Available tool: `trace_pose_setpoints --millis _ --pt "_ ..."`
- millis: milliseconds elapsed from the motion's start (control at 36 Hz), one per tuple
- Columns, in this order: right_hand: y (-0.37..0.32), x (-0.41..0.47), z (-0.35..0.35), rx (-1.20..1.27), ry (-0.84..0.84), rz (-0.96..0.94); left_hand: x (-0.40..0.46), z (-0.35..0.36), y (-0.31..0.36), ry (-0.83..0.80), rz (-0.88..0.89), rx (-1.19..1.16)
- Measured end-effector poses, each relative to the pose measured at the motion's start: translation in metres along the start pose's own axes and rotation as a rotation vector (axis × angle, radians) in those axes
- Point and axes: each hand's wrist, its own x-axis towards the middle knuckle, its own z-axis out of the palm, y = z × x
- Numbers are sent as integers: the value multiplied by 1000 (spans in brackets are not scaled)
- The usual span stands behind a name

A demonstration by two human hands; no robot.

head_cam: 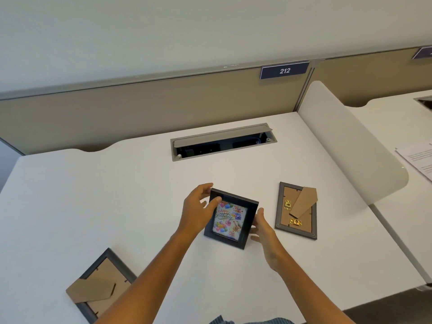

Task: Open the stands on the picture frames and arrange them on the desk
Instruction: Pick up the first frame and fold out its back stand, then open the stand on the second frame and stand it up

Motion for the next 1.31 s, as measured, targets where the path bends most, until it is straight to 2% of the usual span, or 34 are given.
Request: trace_pose_setpoints --millis 56,111,167,250,333,417,528,583,778,1000,1222,1306 --pt "9 -7 -10 -84 37 -68 -11 4 1 98 53 32" --pt "19 -12 -21 -169 103 -128 -24 10 3 235 193 106" --pt "28 -15 -35 -244 203 -187 -38 19 8 296 359 121" --pt "40 -16 -59 -365 367 -284 -60 45 17 154 542 56" --pt "47 -17 -84 -483 477 -297 -79 80 23 -28 646 56" --pt "52 -15 -119 -533 567 -234 -91 123 28 -188 559 76" --pt "50 -11 -134 -558 607 -202 -89 150 27 -384 160 82" --pt "48 -8 -133 -558 604 -183 -82 157 22 -416 45 132" --pt "52 3 -151 -530 551 -149 -56 194 20 -431 -171 240" --pt "59 12 -152 -461 566 -127 -43 221 23 -435 -299 233" --pt "59 12 -146 -399 608 -151 -50 229 27 -311 -353 35" --pt "61 11 -148 -299 607 -191 -48 227 28 -271 -382 -18"
